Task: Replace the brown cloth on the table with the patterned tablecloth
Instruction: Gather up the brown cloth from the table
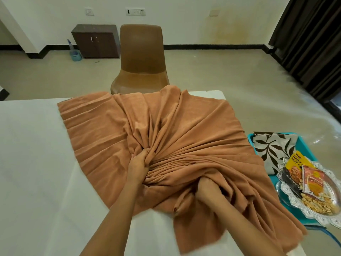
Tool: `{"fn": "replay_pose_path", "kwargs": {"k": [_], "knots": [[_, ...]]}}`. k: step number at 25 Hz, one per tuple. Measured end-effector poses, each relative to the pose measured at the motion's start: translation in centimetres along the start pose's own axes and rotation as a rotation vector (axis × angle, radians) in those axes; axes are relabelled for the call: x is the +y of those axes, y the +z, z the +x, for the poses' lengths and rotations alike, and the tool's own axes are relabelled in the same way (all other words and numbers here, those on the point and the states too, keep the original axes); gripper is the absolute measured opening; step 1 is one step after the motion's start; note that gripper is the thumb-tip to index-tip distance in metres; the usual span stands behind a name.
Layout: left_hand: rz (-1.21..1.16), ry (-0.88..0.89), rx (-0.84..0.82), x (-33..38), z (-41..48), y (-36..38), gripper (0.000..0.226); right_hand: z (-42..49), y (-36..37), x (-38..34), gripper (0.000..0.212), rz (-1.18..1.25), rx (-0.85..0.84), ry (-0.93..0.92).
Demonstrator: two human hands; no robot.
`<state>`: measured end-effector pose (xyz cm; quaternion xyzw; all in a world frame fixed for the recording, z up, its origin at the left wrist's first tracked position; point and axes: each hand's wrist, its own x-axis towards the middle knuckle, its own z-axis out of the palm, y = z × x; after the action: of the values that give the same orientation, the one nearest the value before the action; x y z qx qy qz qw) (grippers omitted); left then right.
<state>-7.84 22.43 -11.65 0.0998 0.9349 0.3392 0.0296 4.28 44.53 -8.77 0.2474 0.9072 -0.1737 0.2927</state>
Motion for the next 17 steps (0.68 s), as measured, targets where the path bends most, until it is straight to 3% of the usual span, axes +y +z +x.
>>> {"fn": "replay_pose_path", "kwargs": {"k": [2,5,7,10,12,15,17], "knots": [[-0.029,0.016,0.018,-0.4,-0.7,0.2,0.063,1.6,-3.1,-1.5,0.053,0.311,-0.007,-0.069],[-0.061,0.048,0.049,-0.5,-2.0,0.7,0.062,2.2,-5.3,-3.7,0.038,0.896,-0.068,0.014],[-0.083,0.085,0.045,-0.2,-3.3,1.0,0.06,2.4,-4.8,-3.9,0.033,0.977,-0.058,-0.053],[-0.105,0.083,0.081,0.0,-5.7,1.8,0.05,2.1,-4.5,-2.7,0.018,0.913,-0.057,-0.191],[-0.088,0.027,0.129,-0.2,-6.5,2.1,0.051,1.4,-4.5,-1.0,0.028,1.061,0.019,-0.14],[-0.106,0.008,0.112,-0.7,-6.6,2.0,0.064,-0.2,-3.8,0.9,0.045,1.641,0.325,0.122],[-0.16,-0.042,0.033,-1.2,-6.5,1.7,0.087,0.1,-4.0,0.9,0.077,1.705,0.433,0.344]]}}
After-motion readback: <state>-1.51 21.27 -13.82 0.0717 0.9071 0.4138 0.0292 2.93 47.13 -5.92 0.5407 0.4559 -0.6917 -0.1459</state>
